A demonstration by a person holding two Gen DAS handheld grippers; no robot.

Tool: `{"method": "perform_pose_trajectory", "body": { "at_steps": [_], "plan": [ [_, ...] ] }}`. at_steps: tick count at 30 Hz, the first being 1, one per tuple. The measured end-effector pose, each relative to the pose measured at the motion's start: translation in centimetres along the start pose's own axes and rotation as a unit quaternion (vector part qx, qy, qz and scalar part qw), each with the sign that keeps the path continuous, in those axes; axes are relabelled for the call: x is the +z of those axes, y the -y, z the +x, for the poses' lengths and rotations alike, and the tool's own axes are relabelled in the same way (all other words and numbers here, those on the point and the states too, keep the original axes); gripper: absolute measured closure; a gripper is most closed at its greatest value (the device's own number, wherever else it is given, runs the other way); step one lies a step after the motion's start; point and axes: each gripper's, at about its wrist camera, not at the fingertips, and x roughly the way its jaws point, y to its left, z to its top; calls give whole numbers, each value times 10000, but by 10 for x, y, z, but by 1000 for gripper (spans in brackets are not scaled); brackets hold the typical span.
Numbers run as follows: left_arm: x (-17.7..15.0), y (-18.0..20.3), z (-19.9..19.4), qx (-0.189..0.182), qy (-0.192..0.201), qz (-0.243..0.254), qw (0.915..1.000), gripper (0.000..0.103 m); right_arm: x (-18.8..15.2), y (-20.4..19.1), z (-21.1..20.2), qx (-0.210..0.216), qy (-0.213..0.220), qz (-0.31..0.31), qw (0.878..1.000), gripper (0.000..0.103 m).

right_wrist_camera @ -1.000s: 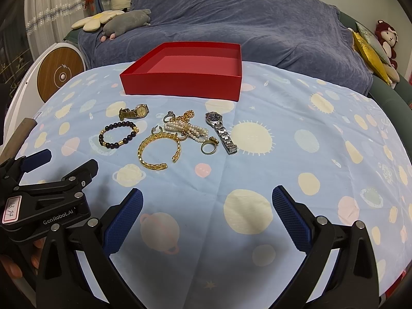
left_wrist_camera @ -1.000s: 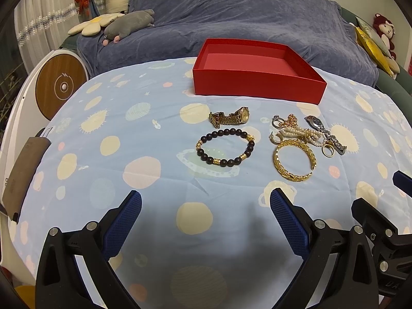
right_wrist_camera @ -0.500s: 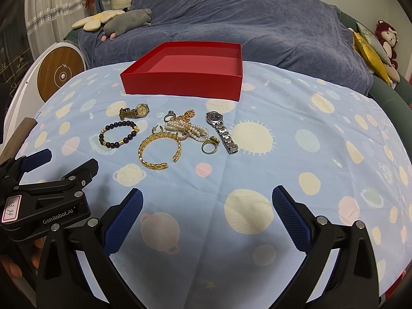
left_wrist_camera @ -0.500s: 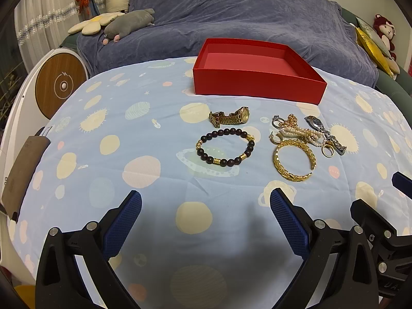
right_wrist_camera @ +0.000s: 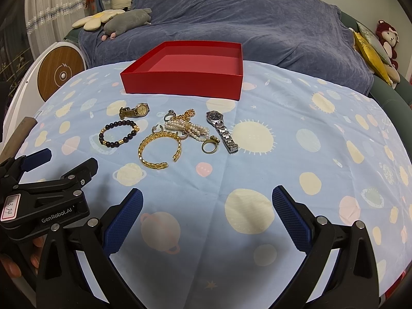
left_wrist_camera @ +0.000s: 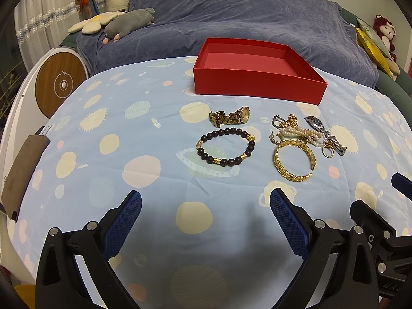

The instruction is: Organize jewelry

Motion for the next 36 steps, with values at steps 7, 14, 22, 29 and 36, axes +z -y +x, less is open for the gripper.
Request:
{"method": "perform_pose_trajectory", "body": {
  "at_steps": [7, 14, 22, 29, 36],
  "plan": [
    [2, -3, 2, -39, -13, -75, 10000, 6, 0, 0, 1, -2, 0, 14, 10000, 5],
    [10, -13, 16, -131, -120, -209, 9996, 6, 5, 5, 9, -56, -36, 159, 9999, 5],
    [26, -16, 39, -59, -183, -286, 9994, 6, 15, 16, 15, -26, -85, 289, 9995, 5],
    [45, -20, 53, -37, -172, -356, 9992, 10, 31, 31, 30, -92, -171, 403, 9990, 5],
    [51, -17, 61, -188, -266, -494, 9982, 14, 58, 37, 51, -44, -224, 140, 9996, 5]
  ]
}}
